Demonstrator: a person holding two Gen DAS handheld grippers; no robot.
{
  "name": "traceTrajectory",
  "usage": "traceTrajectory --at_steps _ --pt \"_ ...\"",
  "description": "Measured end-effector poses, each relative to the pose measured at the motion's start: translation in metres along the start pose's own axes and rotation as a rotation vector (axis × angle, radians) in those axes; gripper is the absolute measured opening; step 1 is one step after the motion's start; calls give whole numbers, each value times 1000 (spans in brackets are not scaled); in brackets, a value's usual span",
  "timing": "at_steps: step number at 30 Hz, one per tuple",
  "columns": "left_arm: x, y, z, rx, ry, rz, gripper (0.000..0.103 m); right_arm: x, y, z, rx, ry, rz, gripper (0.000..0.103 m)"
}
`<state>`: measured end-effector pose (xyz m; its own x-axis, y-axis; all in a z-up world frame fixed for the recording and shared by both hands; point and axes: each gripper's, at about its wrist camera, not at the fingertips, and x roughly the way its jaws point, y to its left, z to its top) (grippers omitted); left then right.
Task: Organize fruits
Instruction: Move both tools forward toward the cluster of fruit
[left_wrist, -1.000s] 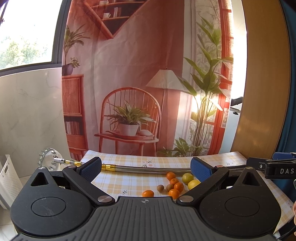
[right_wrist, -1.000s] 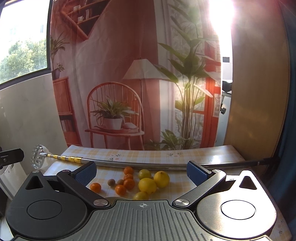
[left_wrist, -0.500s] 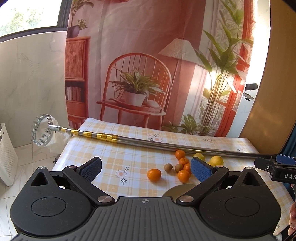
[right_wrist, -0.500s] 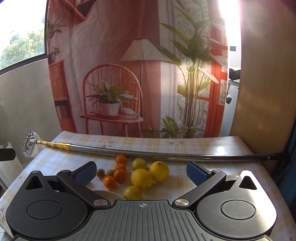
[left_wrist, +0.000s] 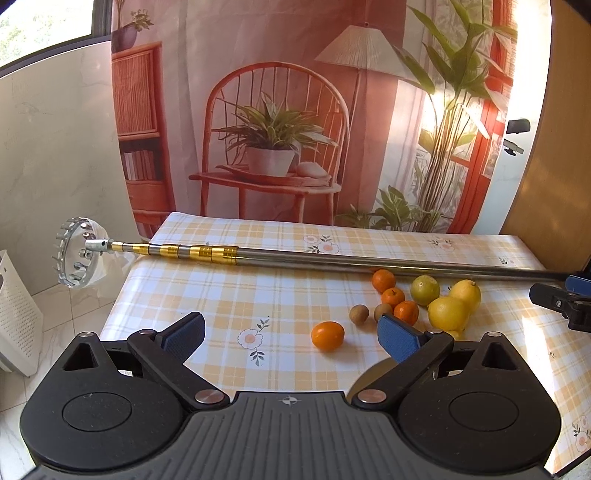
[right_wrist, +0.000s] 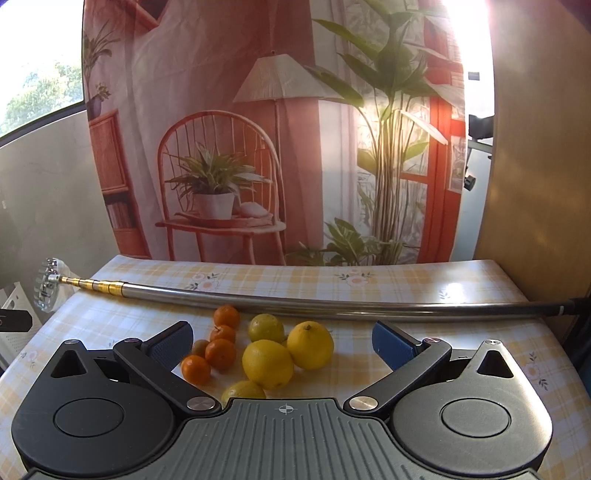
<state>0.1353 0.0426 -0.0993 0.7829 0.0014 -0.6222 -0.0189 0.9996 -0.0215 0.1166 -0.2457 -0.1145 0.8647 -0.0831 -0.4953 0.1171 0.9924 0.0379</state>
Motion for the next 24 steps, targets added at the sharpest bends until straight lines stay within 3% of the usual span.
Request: traceTrajectory --at_steps 7,11,15,20,23,24 --pt "21 -10 5 20 44 2 97 14 -7 -3 4 11 -3 103" --pt "31 -18 6 66 33 -43 97 22 -13 -7 34 22 10 103" --pt "47 -30 7 100 52 -76 94 29 -25 -11 118 35 78 103" --pt "68 -43 10 155 68 -133 89 40 -34 -12 132 51 57 103" --pt "84 -52 12 199 77 -139 82 50 -37 -13 139 76 47 103" --pt "90 -53 13 212 80 -144 75 53 -38 -14 137 85 46 103"
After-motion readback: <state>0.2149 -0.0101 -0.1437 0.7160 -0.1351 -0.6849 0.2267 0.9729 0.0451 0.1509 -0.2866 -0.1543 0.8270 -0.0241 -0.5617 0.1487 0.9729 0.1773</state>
